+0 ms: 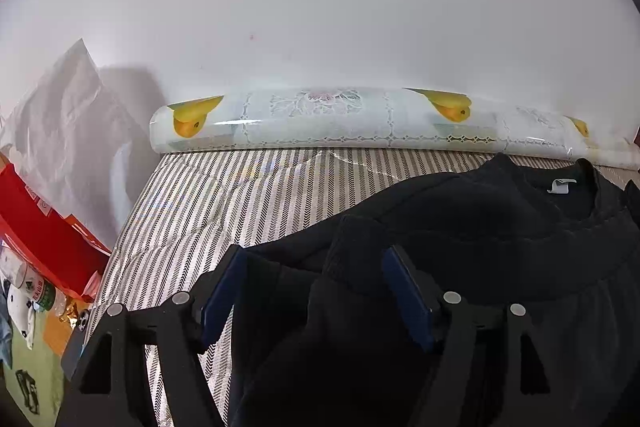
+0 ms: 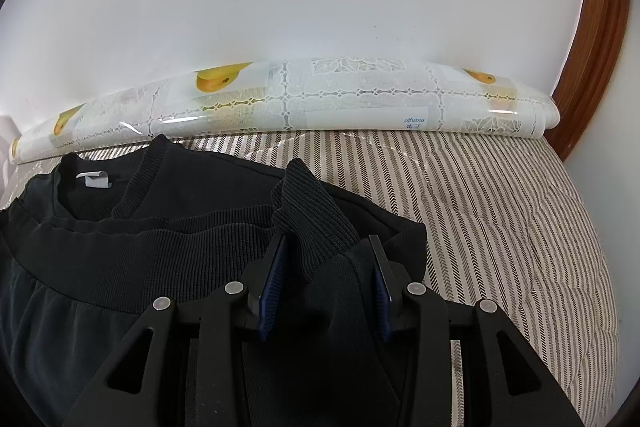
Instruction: Fold small clothes
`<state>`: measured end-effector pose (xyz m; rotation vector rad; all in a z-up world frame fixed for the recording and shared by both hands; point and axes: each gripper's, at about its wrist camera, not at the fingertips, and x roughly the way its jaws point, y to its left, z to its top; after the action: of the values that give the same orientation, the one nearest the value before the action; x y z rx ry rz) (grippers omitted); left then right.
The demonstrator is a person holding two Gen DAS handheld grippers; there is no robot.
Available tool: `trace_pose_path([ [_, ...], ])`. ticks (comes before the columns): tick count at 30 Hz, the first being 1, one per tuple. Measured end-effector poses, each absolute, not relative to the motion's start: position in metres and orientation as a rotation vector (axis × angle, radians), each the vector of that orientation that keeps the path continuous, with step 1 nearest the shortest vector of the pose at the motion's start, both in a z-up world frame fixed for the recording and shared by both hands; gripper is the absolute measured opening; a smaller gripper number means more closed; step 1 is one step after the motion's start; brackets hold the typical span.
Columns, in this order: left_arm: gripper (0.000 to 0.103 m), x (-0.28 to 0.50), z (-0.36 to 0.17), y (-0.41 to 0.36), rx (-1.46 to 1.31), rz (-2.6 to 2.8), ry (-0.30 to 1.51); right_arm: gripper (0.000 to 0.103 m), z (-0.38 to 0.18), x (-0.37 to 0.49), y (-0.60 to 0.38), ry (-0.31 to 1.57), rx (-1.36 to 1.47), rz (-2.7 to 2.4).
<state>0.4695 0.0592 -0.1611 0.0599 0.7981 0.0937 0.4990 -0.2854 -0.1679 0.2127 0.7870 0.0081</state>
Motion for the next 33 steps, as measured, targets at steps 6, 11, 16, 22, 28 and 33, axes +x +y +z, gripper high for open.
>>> trace_pose_path([
  [6,0.071,0.4697,-0.1613,0.0599,0.057,0.089,0.799,0.039,-0.168,0.4992,-0.285,0.788,0.213,0.008],
  [11,0.072,0.47,-0.1616,0.0605,0.057,0.089,0.801,0.04,-0.1679,0.4994,-0.2849,0.79,0.214,0.008],
  [16,0.072,0.4689,-0.1616,0.0598,0.055,0.087,0.799,0.04,-0.1681,0.4995,-0.2854,0.791,0.218,0.008],
  [22,0.072,0.4685,-0.1625,0.0597,0.049,0.083,0.801,0.04,-0.1683,0.4995,-0.2856,0.791,0.221,0.008],
  [28,0.072,0.4683,-0.1624,0.0595,0.05,0.082,0.801,0.04,-0.1682,0.4996,-0.2852,0.791,0.218,0.006],
  [33,0.072,0.4686,-0.1629,0.0594,0.047,0.078,0.804,0.04,-0.1679,0.4994,-0.2851,0.792,0.218,0.005],
])
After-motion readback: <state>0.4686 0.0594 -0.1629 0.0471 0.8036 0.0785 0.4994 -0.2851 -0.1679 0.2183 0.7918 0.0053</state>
